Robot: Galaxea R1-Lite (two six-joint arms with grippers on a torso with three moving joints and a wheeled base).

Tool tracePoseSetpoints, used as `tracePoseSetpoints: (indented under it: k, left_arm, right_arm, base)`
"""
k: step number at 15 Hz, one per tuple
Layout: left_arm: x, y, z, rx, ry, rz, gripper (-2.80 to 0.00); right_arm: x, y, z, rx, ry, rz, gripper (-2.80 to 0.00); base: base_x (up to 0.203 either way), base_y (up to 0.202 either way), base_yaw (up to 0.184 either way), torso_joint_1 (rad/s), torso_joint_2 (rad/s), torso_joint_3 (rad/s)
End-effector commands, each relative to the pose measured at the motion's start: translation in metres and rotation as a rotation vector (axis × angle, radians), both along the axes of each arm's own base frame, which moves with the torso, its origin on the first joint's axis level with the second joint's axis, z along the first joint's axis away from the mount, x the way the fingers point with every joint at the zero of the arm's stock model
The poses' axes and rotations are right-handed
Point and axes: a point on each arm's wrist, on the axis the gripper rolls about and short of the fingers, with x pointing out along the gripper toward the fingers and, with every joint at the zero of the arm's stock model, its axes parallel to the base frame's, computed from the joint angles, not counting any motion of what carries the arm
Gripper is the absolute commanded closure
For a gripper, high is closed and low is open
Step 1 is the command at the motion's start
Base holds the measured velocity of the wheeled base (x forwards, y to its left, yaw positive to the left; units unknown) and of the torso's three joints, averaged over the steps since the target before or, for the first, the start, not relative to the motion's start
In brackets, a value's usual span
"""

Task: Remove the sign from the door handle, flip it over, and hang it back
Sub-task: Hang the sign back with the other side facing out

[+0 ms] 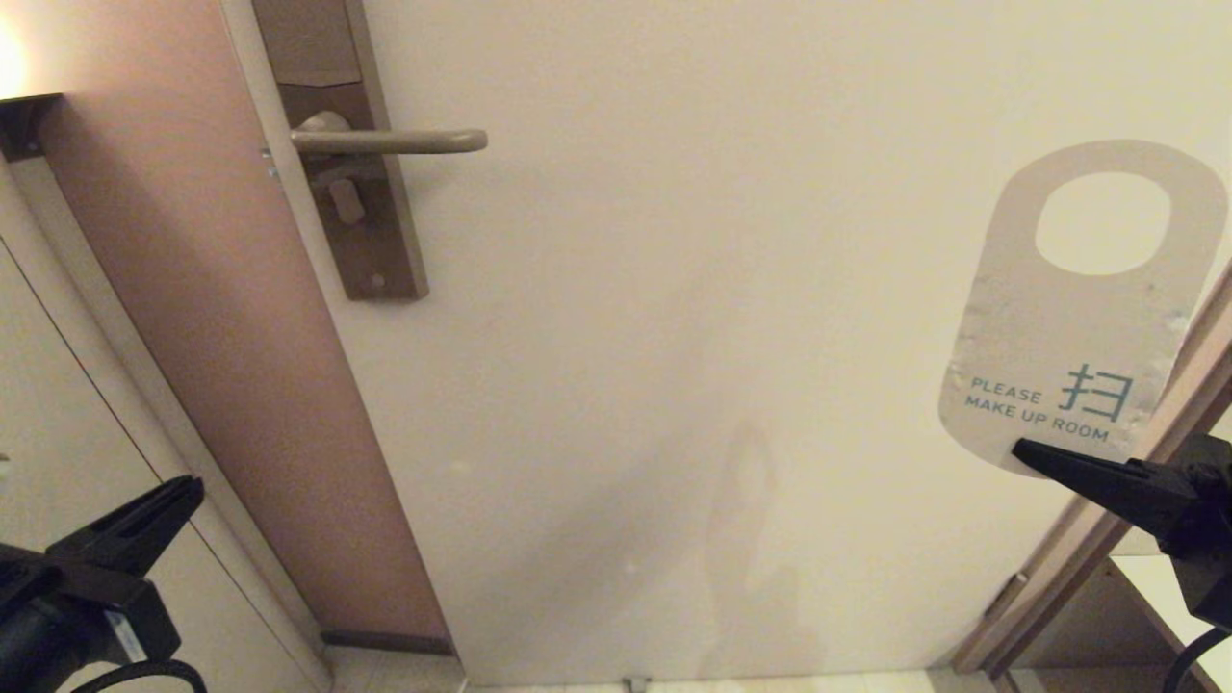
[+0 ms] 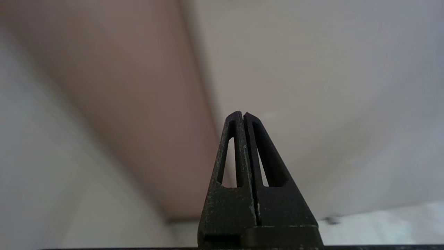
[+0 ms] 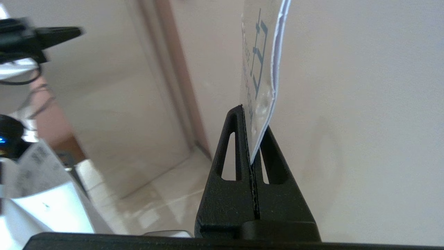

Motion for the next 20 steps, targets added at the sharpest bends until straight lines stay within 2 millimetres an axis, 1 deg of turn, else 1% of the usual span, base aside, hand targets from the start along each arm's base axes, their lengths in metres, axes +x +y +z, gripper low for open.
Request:
tracePoseSetpoints:
  k: [1,4,7,9,12,14,16,18,20]
  left_arm:
    - [-0.012,0.011,-0.008,-0.001,-0.019,0.071,0.00]
    - [-0.033,0.023,-0.022,0.019,-0.004,0.157,0.00]
    - [-0.057,0.032,-0.039,0.029,0.030,0.218,0.00]
    - [-0.072,0.037,-0.050,0.038,0.059,0.312,0.00]
    - [-0.089,0.039,-0.063,0.044,0.078,0.407,0.00]
    - [-0.098,0.039,-0.070,0.054,0.060,0.432,0.00]
    - [-0.102,0.038,-0.076,0.052,0.040,0.398,0.00]
    - [-0.106,0.036,-0.078,0.038,-0.008,0.288,0.00]
    - [-0.113,0.034,-0.081,0.026,-0.060,0.197,0.00]
  right_arm:
    - [-0.010,-0.003,-0.002,-0.005,-0.021,-0.021,0.00]
    - [-0.022,-0.009,-0.008,-0.007,-0.020,-0.078,0.00]
    - [-0.028,-0.009,-0.014,-0.006,-0.010,-0.086,0.00]
    - [-0.032,-0.010,-0.018,-0.006,-0.001,-0.096,0.00]
    - [-0.036,-0.010,-0.022,-0.006,0.009,-0.098,0.00]
    - [-0.039,-0.010,-0.024,-0.006,0.008,-0.098,0.00]
    - [-0.042,-0.009,-0.027,-0.006,0.010,-0.098,0.00]
    - [-0.048,-0.009,-0.030,-0.006,0.011,-0.107,0.00]
    - [-0.051,-0.010,-0.036,-0.007,0.025,-0.177,0.00]
  base:
    - [0.000,0.000,0.000,0.000,0.00,0.000]
    - [0.000,0.000,0.000,0.000,0.00,0.000]
    - [0.000,0.000,0.000,0.000,0.00,0.000]
    - [0.000,0.000,0.000,0.000,0.00,0.000]
    - [0.000,0.000,0.000,0.000,0.00,0.000]
    - [0.000,0.000,0.000,0.000,0.00,0.000]
    - [0.000,0.000,0.000,0.000,0.00,0.000]
    - [0.000,0.000,0.000,0.000,0.00,0.000]
    - [0.000,0.000,0.000,0.000,0.00,0.000]
